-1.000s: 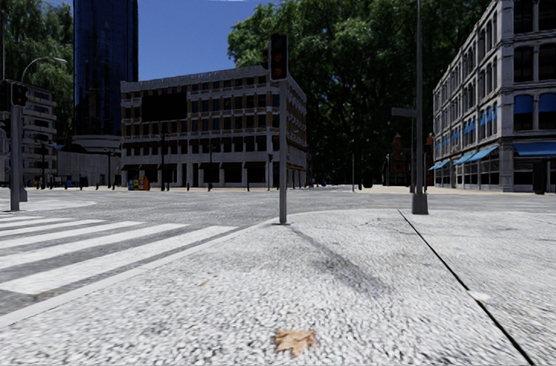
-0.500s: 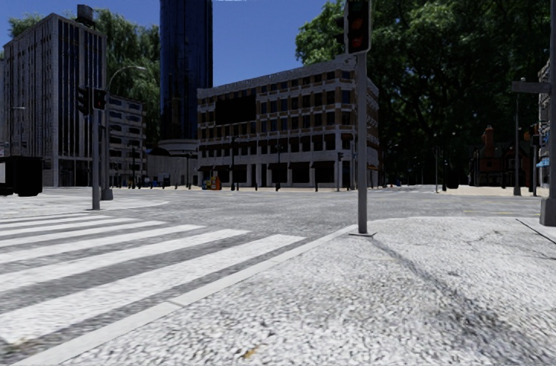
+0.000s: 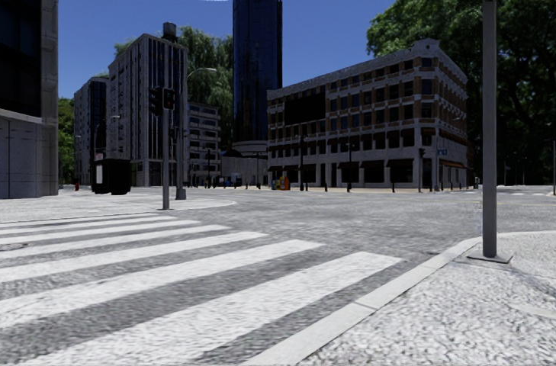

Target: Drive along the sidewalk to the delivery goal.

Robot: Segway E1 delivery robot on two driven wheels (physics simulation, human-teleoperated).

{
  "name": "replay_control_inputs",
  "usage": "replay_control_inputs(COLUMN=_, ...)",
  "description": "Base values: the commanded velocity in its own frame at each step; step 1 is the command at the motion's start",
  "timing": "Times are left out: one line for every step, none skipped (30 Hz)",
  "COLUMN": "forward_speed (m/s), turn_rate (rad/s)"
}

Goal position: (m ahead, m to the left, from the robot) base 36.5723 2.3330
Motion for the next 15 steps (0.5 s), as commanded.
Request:
replay_control_inputs(forward_speed=2.00, turn_rate=0.57)
replay_control_inputs(forward_speed=1.96, turn_rate=0.57)
replay_control_inputs(forward_speed=1.87, turn_rate=0.57)
replay_control_inputs(forward_speed=1.87, turn_rate=0.57)
replay_control_inputs(forward_speed=1.70, turn_rate=0.57)
replay_control_inputs(forward_speed=1.64, turn_rate=0.57)
replay_control_inputs(forward_speed=1.62, turn_rate=0.57)
replay_control_inputs(forward_speed=1.62, turn_rate=0.57)
replay_control_inputs(forward_speed=1.60, turn_rate=0.57)
replay_control_inputs(forward_speed=1.59, turn_rate=0.57)
replay_control_inputs(forward_speed=1.59, turn_rate=0.57)
replay_control_inputs(forward_speed=1.59, turn_rate=0.57)
replay_control_inputs(forward_speed=1.59, turn_rate=0.57)
replay_control_inputs(forward_speed=1.59, turn_rate=0.57)
replay_control_inputs(forward_speed=1.58, turn_rate=0.57)
